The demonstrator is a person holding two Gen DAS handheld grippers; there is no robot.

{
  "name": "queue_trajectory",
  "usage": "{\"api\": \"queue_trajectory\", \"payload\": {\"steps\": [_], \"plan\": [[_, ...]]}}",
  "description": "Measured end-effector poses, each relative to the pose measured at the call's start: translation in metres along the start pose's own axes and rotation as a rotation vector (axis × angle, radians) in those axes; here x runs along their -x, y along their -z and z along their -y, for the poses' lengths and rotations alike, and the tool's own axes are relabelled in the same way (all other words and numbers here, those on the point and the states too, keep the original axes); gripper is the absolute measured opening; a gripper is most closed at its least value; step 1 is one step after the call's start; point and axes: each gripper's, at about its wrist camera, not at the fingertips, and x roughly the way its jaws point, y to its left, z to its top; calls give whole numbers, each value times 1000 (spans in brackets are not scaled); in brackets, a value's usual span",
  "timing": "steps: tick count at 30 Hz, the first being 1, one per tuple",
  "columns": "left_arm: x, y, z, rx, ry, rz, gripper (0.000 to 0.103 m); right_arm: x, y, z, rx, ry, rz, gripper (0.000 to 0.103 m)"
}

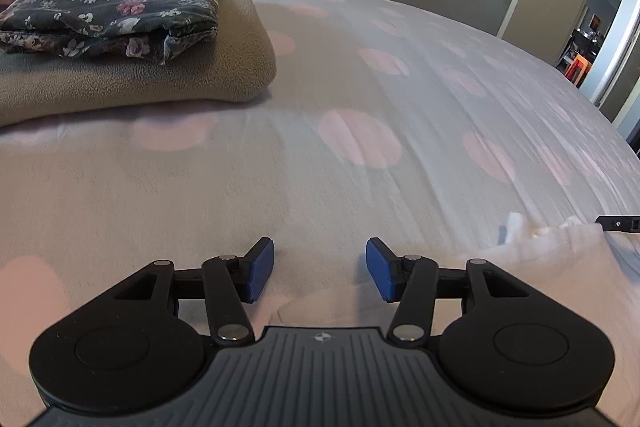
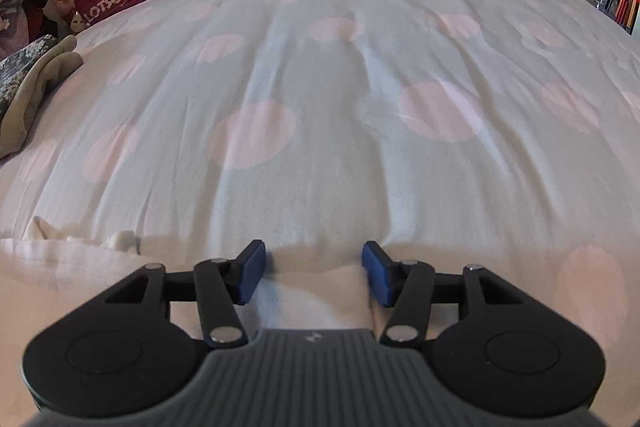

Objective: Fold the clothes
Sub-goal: 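Move both open grippers away from the folded shirt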

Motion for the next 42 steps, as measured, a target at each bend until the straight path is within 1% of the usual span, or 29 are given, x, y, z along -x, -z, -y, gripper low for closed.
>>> {"api": "queue_trajectory", "payload": {"steps": [3, 6, 10, 13, 14, 17, 20, 23, 25, 28, 31, 33, 36, 39, 42], "plan": [[3, -1, -1, 12, -2, 6, 49, 1, -2, 1, -4, -2, -1, 57], [13, 1, -4, 32, -13, 8, 49, 11, 1, 4, -7, -5, -5, 57], [36, 6, -5, 48, -13, 9, 49, 30, 7, 5, -17, -3, -17, 57], [57, 12, 1, 38, -7, 7, 49, 48, 14, 4, -15, -1, -31, 58], [64, 14, 3, 34, -6, 7, 49, 54, 17, 3, -12, -1, -37, 60], [83, 23, 14, 23, -4, 0, 49, 74, 30, 3, -11, 16, -50, 74], [101, 35, 27, 24, -9, -10, 50, 89, 47, 10, -41, 27, -58, 76], [117, 48, 37, 43, 2, -11, 53, 103, 64, 20, -78, 36, -64, 79], [125, 59, 42, 50, 7, -13, 54, 112, 75, 27, -108, 40, -69, 79], [130, 73, 46, 62, -9, -29, 54, 117, 91, 40, -169, 25, -86, 79], [128, 88, 46, 80, -33, -55, 54, 118, 103, 47, -224, 2, -77, 79], [124, 93, 46, 70, -53, -86, 54, 117, 108, 51, -267, -21, -72, 77], [119, 98, 41, 88, -43, -104, 54, 112, 112, 56, -325, -36, -77, 76], [116, 104, 36, 113, -47, -100, 55, 108, 115, 55, -338, -27, -81, 72], [115, 108, 39, 104, -73, -86, 55, 106, 116, 49, -317, -15, -86, 66]]}}
